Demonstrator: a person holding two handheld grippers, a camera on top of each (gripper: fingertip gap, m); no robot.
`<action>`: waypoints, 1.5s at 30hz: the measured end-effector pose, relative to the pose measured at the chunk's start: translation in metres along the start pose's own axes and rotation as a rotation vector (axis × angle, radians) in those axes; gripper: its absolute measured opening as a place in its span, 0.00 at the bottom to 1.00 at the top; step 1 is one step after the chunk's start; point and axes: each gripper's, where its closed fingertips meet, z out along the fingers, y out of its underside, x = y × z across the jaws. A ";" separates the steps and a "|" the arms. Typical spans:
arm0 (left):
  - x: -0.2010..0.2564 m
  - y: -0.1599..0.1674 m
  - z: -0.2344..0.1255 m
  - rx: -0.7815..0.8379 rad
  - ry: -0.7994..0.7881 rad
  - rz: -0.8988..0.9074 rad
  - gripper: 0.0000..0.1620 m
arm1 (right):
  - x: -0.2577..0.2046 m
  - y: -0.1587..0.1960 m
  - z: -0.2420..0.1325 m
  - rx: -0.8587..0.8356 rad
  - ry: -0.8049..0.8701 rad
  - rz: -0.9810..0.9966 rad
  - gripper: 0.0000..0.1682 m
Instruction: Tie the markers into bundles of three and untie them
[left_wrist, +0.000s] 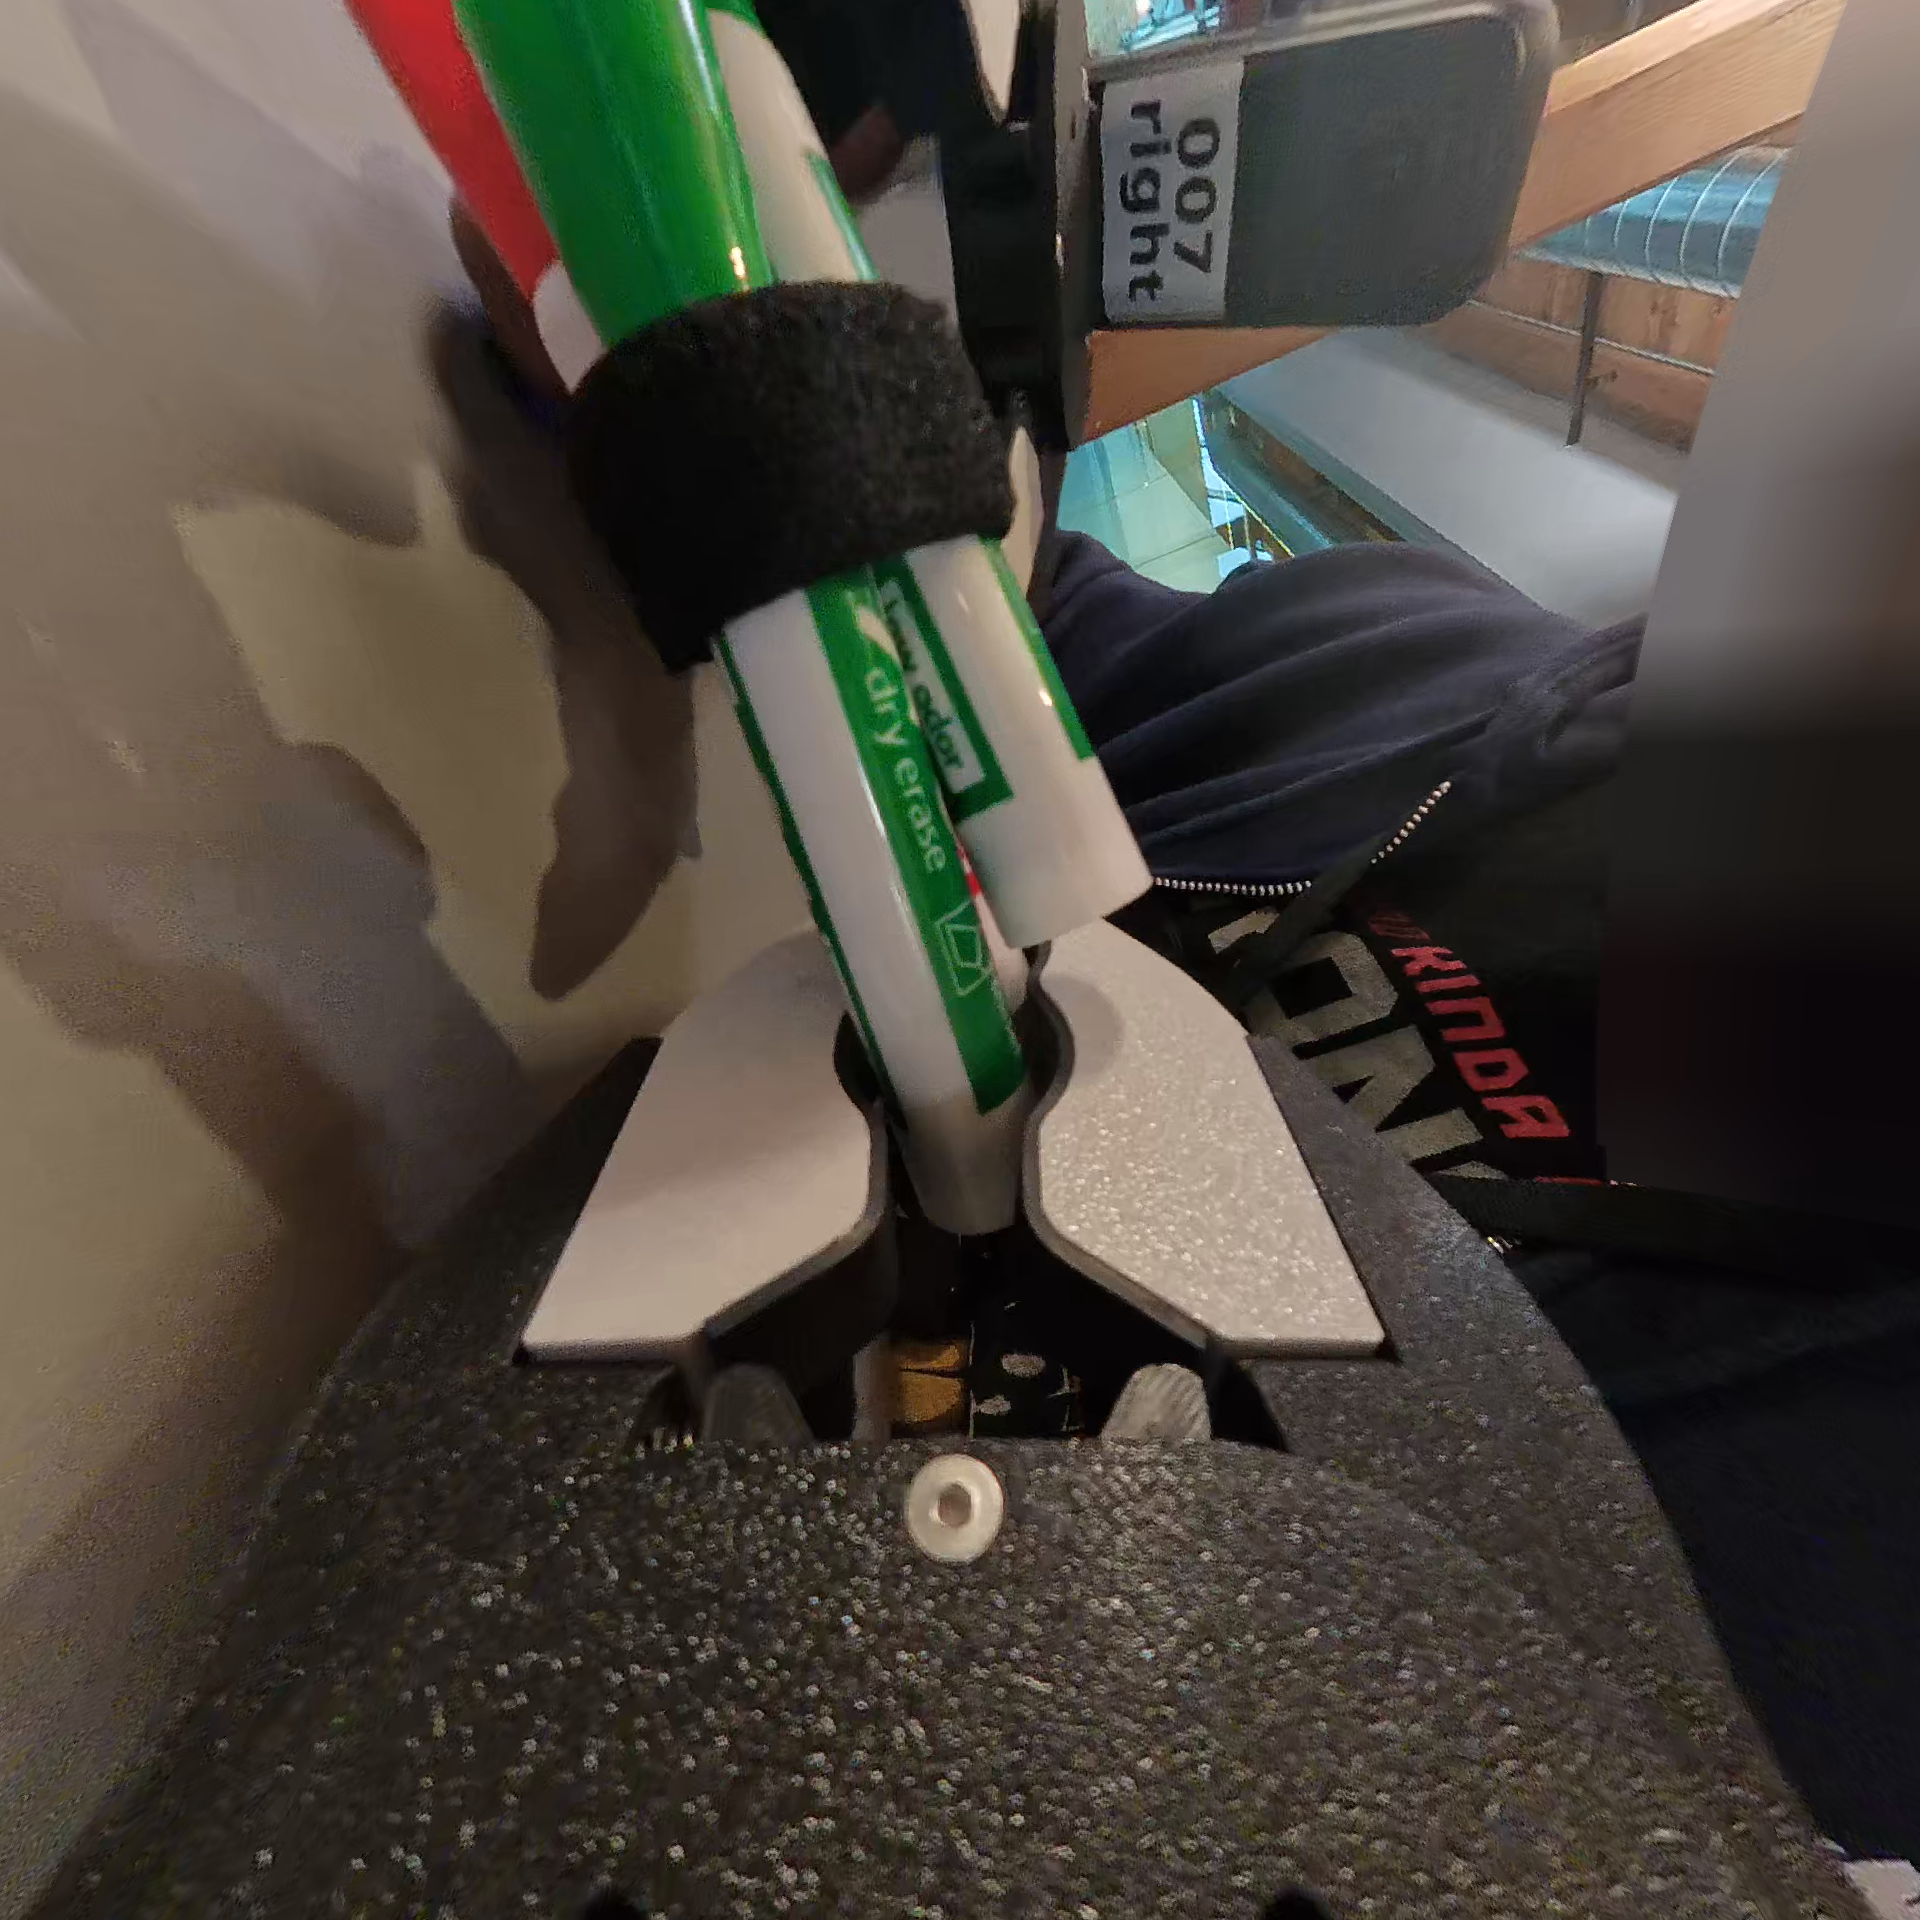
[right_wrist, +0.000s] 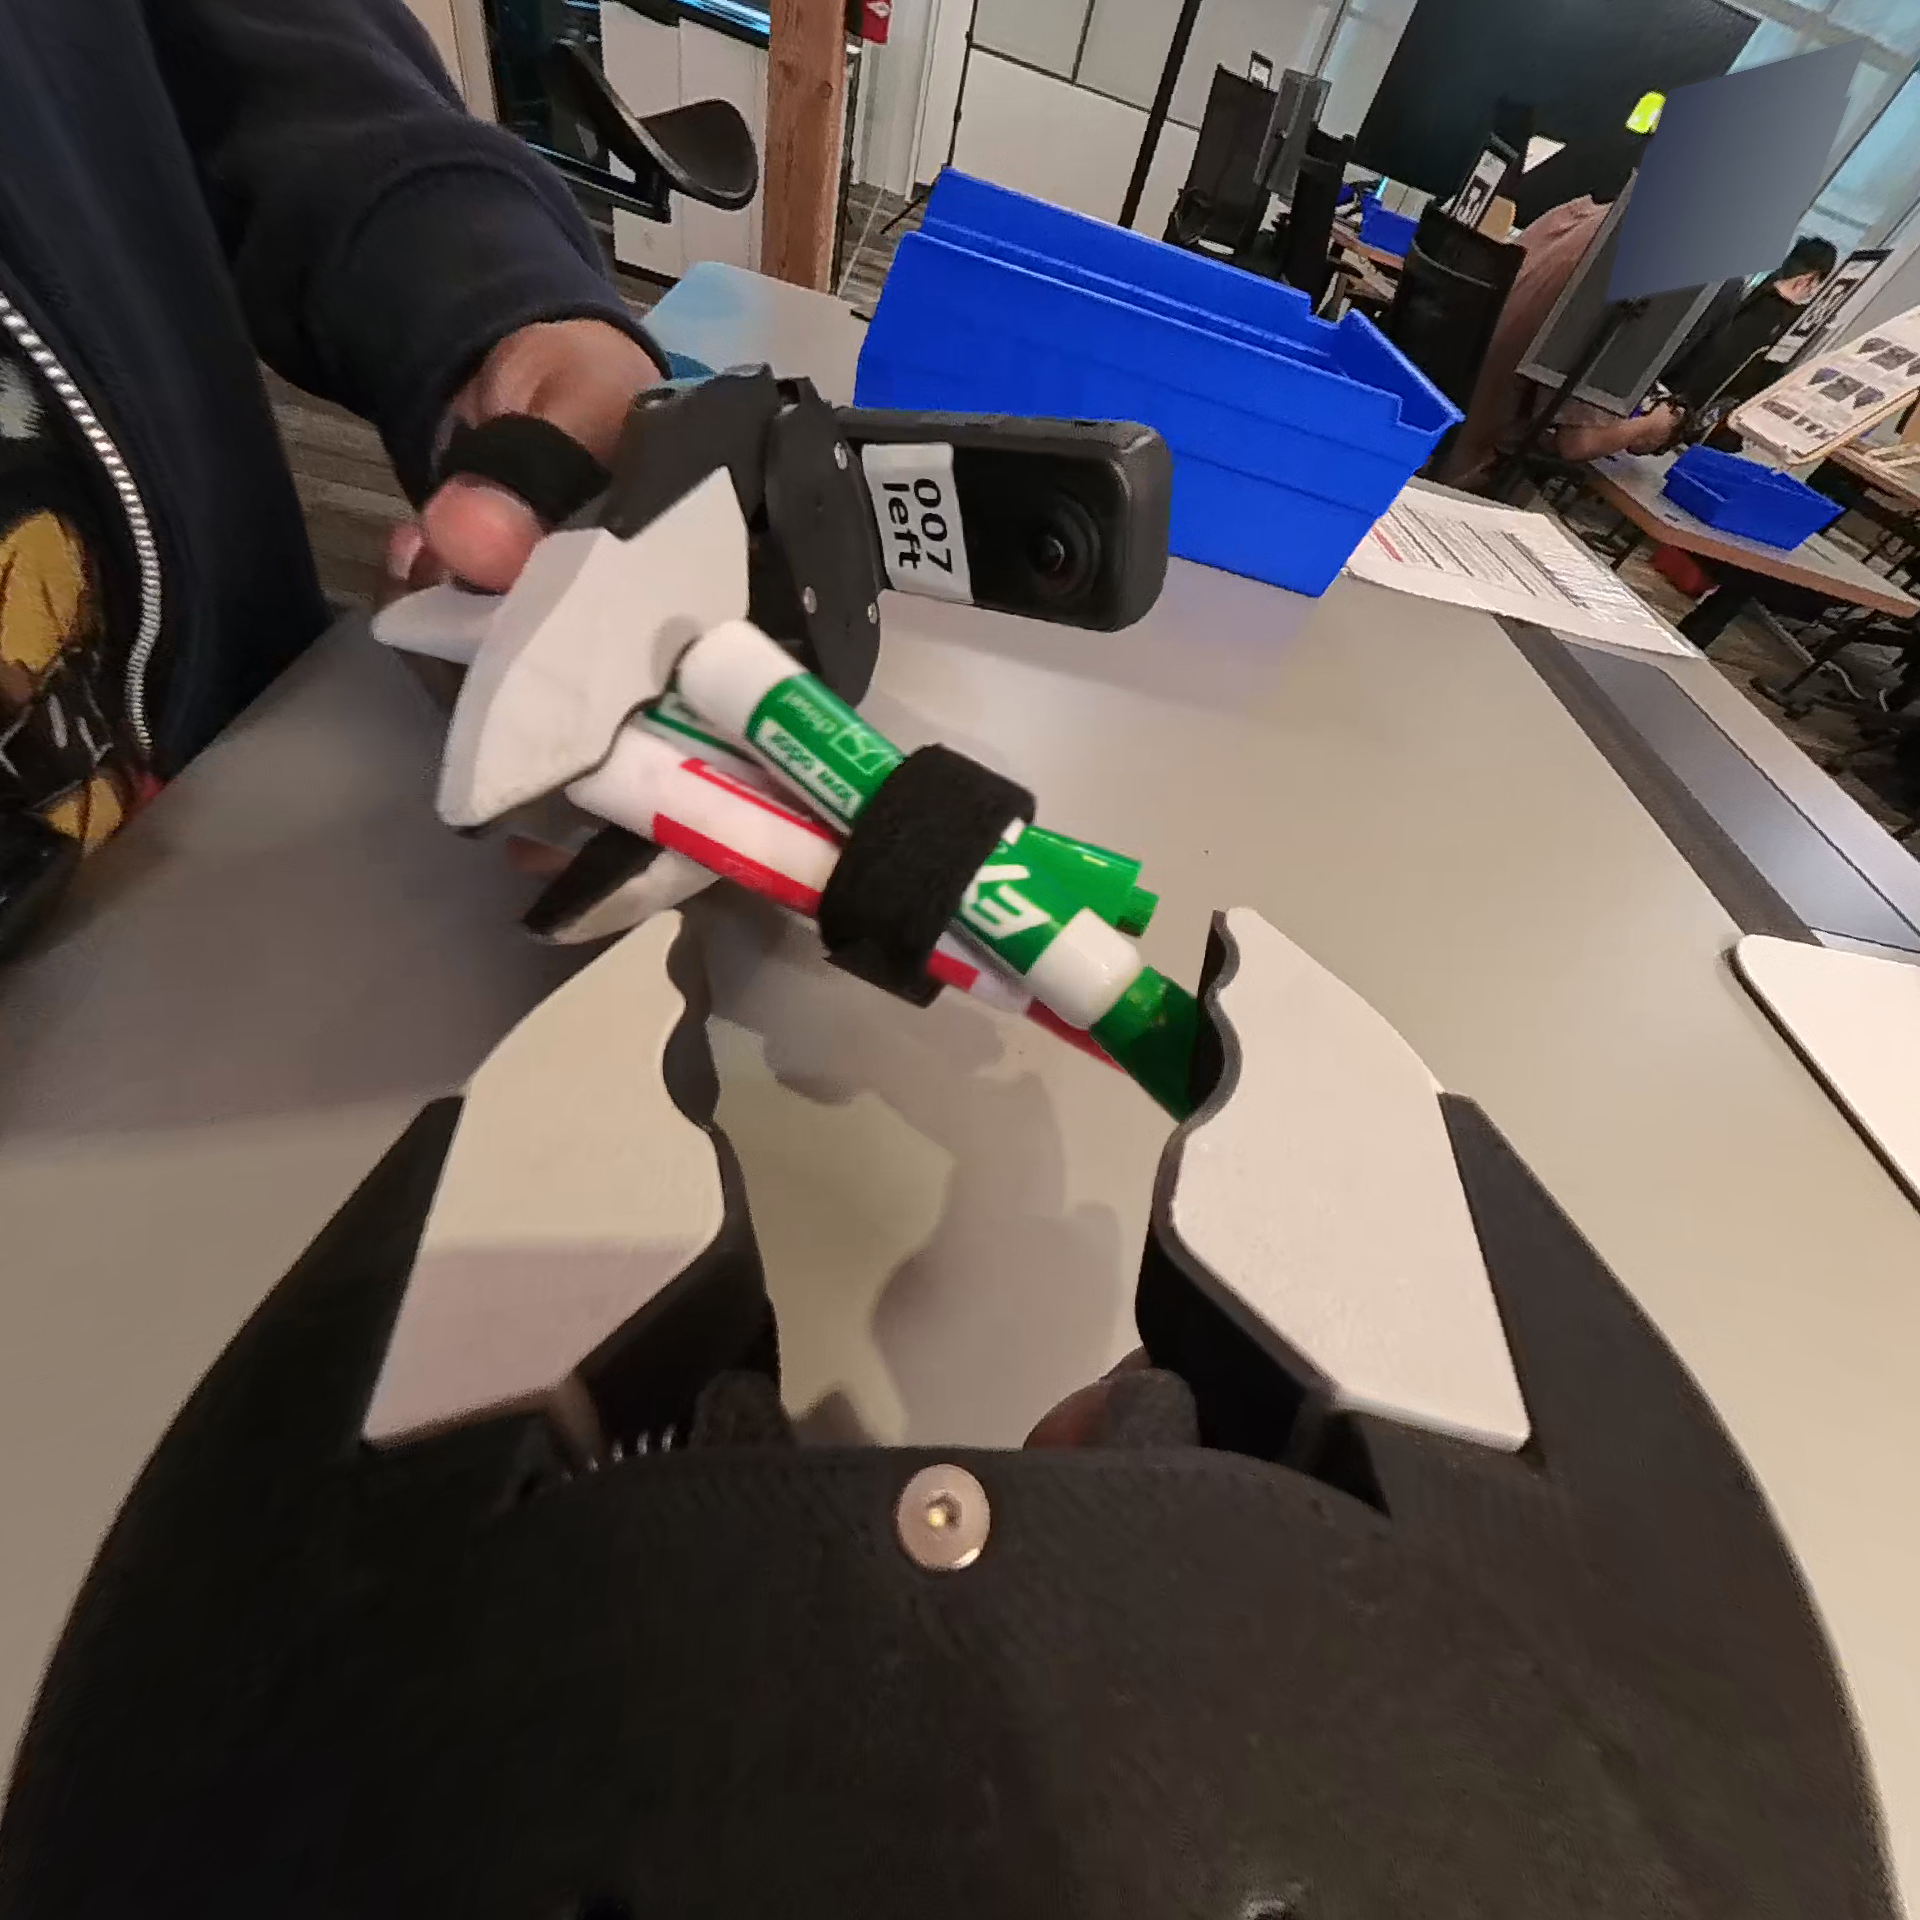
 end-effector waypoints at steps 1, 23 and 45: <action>-0.003 0.000 -0.001 0.000 -0.013 -0.010 0.13 | -0.001 0.000 0.000 0.002 -0.003 -0.005 0.54; 0.000 0.010 0.000 -0.179 0.006 0.076 0.13 | -0.001 -0.003 -0.010 0.005 -0.221 0.366 0.55; 0.010 0.032 -0.014 -0.496 0.138 0.191 0.13 | -0.043 -0.010 -0.017 0.010 -0.588 0.812 0.42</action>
